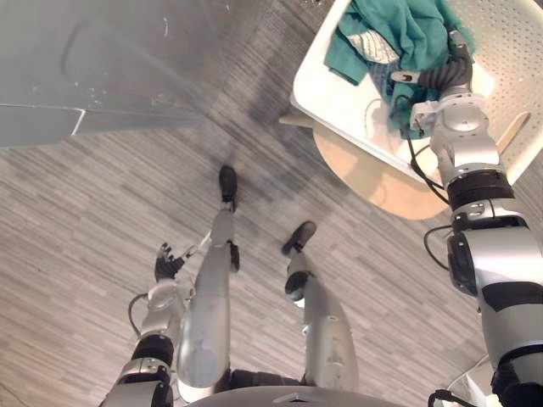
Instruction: Pick up the laundry basket with both hands and put the clothes into the washing machine.
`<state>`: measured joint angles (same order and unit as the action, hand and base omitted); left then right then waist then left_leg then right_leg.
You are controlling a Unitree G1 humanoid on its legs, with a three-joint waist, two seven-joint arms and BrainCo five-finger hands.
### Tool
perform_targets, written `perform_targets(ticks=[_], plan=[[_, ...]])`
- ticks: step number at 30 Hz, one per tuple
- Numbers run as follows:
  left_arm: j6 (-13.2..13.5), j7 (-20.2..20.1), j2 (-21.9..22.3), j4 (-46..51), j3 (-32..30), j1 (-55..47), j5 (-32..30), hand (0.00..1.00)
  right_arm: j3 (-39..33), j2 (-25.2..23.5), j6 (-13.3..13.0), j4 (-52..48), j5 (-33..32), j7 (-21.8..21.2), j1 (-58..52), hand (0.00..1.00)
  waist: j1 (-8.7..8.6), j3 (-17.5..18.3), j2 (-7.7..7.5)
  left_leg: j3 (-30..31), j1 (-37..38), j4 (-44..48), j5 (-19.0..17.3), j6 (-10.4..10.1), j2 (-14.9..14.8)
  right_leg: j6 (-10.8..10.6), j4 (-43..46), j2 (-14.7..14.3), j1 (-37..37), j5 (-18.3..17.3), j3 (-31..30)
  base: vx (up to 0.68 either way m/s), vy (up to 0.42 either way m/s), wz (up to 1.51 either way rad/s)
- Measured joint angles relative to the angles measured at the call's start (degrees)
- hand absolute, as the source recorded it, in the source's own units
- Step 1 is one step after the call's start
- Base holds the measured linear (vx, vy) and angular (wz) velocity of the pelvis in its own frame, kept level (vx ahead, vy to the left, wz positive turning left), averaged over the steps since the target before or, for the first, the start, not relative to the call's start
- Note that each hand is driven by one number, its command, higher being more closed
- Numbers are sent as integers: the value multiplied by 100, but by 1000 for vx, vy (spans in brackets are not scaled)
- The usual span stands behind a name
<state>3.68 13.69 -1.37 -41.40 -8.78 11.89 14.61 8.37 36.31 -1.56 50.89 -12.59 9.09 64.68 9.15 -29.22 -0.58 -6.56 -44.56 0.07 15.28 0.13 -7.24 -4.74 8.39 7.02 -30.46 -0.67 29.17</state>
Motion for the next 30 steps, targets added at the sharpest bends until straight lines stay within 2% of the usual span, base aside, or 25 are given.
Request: perform_targets(ticks=[7, 13, 18, 21, 23, 27, 30], plan=[[3, 110, 1, 236, -33, -18, 36, 0, -320, -163, 4, -92, 177, 156, -214, 100, 24, 47, -87, 157, -255, 286, -58, -119, -172, 128, 545, -45, -242, -327, 168, 20, -23, 6], [0, 232, -23, 264, -237, -31, 38, 0, -650, -433, 65, -70, 154, 234, -671, 100, 2, 183, -297, 207, -338, 530, -139, -168, -240, 173, 775, -33, -261, -469, 288, 42, -50, 3], [-8, 239, -34, 258, -251, -34, 45, 0, -744, -433, 212, -31, 149, 212, -855, 100, -27, 189, -304, 213, -333, 680, -165, -157, -256, 194, 922, 4, -228, -523, 290, 23, -36, 3], [-15, 241, -33, 241, -261, -49, 46, 0, -878, -454, 392, 37, 142, 206, -990, 100, -43, 189, -304, 200, -204, 681, -164, -156, -255, 196, 965, 22, -111, -531, 293, 8, -32, 5], [-21, 239, -31, 243, -256, -162, 50, 0, -1003, -570, 500, 184, -123, 223, -1119, 100, -89, 189, -304, 146, 14, 647, -163, -155, -226, 187, 1068, 91, 39, -584, 284, 11, -32, 5], [-64, 234, -38, 196, -232, -333, 62, 0, -1088, -723, 518, 72, -422, 252, -1210, 100, -152, 216, -310, -29, 476, 303, -76, -186, -224, 183, 1074, 111, 256, -590, 226, -8, -46, -6], [-93, 223, -53, 107, -183, -401, 64, 0, -1208, -723, 483, -322, -509, 279, -1369, 100, -171, 283, -311, -115, 822, -105, 129, -189, -193, 160, 1110, 133, 357, -620, 138, 7, -52, -1]])
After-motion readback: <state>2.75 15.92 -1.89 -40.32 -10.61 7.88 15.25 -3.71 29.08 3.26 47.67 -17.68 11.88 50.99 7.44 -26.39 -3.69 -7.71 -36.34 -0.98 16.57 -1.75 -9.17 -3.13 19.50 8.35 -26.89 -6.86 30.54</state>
